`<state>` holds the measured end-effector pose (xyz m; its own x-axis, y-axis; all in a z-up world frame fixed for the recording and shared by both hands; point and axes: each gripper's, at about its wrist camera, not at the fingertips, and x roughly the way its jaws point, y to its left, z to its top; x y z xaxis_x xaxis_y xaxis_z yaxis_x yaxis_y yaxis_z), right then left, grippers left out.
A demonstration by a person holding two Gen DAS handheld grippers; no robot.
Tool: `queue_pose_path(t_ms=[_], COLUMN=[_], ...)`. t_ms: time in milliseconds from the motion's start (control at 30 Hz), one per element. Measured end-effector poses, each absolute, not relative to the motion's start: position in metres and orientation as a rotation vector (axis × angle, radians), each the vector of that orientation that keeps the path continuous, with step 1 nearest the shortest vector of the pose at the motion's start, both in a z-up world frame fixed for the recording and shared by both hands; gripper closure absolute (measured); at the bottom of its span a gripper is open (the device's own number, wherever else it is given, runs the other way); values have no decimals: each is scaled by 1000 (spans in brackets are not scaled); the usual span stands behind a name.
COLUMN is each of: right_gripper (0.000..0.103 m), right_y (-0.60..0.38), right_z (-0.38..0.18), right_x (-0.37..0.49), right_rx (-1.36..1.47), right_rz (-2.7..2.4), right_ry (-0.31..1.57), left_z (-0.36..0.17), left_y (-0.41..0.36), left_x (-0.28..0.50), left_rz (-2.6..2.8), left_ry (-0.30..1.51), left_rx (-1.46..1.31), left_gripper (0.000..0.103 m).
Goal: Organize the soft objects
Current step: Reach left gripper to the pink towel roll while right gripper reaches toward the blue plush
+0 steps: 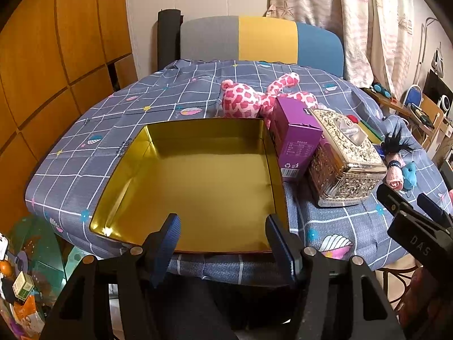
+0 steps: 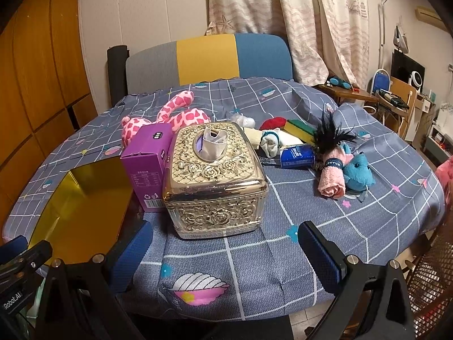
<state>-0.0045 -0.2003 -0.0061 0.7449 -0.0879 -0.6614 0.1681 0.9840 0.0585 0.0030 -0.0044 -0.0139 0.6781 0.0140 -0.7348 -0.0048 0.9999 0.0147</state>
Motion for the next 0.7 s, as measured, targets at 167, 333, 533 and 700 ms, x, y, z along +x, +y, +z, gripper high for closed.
queue_pose_path(t_ms=[167,333,533,700], right_gripper=[0,0,0,0], right_y=[-204,-219,-267,-328], right_z=[-7,-5,-3,-8], right_x=[-3,0,7,5], right_rx=[122,134,163,200], right_rz=[-146,-166,-273,-389], right_ry=[723,710,714,729], left_z=[-14,-6,7,16], left_y=[-8,-11,-38,-83], left_x=[5,5,22,36], left_rz=[-15,-190,-359,-519], left_ry=[821,756,758,765], left_rx=[15,-75,-124,-118], left_gripper=[40,40,40,40])
